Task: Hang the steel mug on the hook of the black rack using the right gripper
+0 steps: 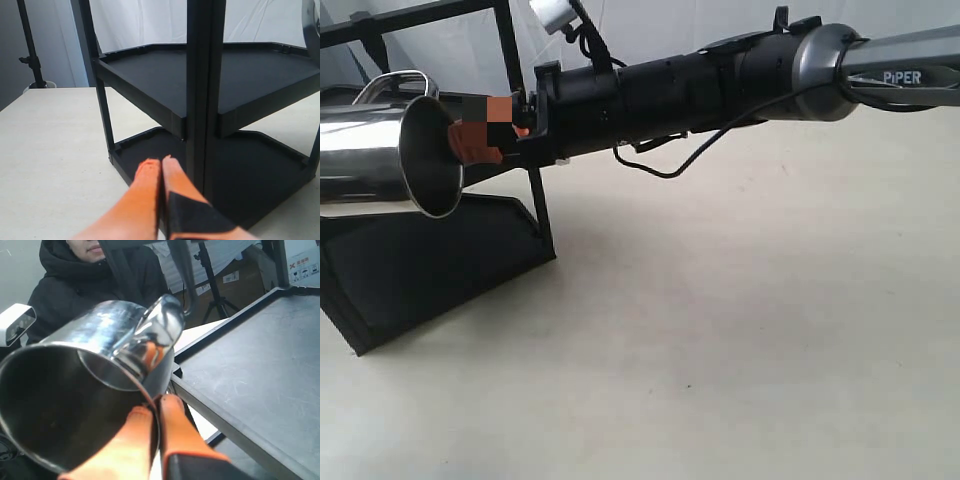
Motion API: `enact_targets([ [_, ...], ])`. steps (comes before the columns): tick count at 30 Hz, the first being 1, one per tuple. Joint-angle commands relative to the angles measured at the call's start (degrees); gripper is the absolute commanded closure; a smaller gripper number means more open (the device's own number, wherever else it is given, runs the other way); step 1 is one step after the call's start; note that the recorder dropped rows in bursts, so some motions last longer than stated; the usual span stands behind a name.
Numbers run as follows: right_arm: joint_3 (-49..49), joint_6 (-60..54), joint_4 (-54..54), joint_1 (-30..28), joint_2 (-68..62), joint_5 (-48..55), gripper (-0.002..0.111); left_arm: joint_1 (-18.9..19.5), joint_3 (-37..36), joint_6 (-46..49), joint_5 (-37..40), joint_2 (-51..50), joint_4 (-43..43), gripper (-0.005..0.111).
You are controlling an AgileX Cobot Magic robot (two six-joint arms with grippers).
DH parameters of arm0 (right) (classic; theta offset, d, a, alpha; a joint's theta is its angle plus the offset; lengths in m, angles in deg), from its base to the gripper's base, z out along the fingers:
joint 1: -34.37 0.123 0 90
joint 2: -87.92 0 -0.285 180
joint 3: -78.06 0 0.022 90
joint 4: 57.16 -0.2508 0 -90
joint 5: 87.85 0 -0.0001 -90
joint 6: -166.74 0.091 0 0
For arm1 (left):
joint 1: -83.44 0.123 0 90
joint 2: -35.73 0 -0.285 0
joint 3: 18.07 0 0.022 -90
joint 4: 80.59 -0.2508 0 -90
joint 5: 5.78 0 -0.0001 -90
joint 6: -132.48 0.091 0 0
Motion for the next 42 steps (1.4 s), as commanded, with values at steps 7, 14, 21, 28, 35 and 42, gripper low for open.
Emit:
enact_targets([
  [7, 0.12, 0.1, 0.87, -0.21, -0.02, -1.61, 0.109, -0.07, 0.12, -0.12, -0.25, 0.27, -0.15, 0.105],
  [14, 0.12, 0.1, 0.85, -0.21, -0.02, -1.86, 0.109, -0.07, 0.12, -0.12, -0.25, 0.27, -0.15, 0.105],
  [21, 0.12, 0.1, 0.85, -0.21, -0.02, -2.68, 0.109, -0.07, 0.12, -0.12, -0.25, 0.27, -0.15, 0.105],
  [28, 0.12, 0.1, 0.85, -0.21, -0.02, -2.78, 0.109, -0.07, 0.12, -0.12, -0.25, 0.27, -0.15, 0.105],
  [35, 0.12, 0.1, 0.85, -0.21, -0.02, -3.07, 0.081, -0.07, 0.12, -0.12, -0.25, 0.27, -0.15, 0.105],
  [42, 0.12, 0.1, 0.76, -0.21, -0.02, -3.3, 0.082, -0.07, 0.12, -0.12, -0.25, 0.27, -0.15, 0.105],
])
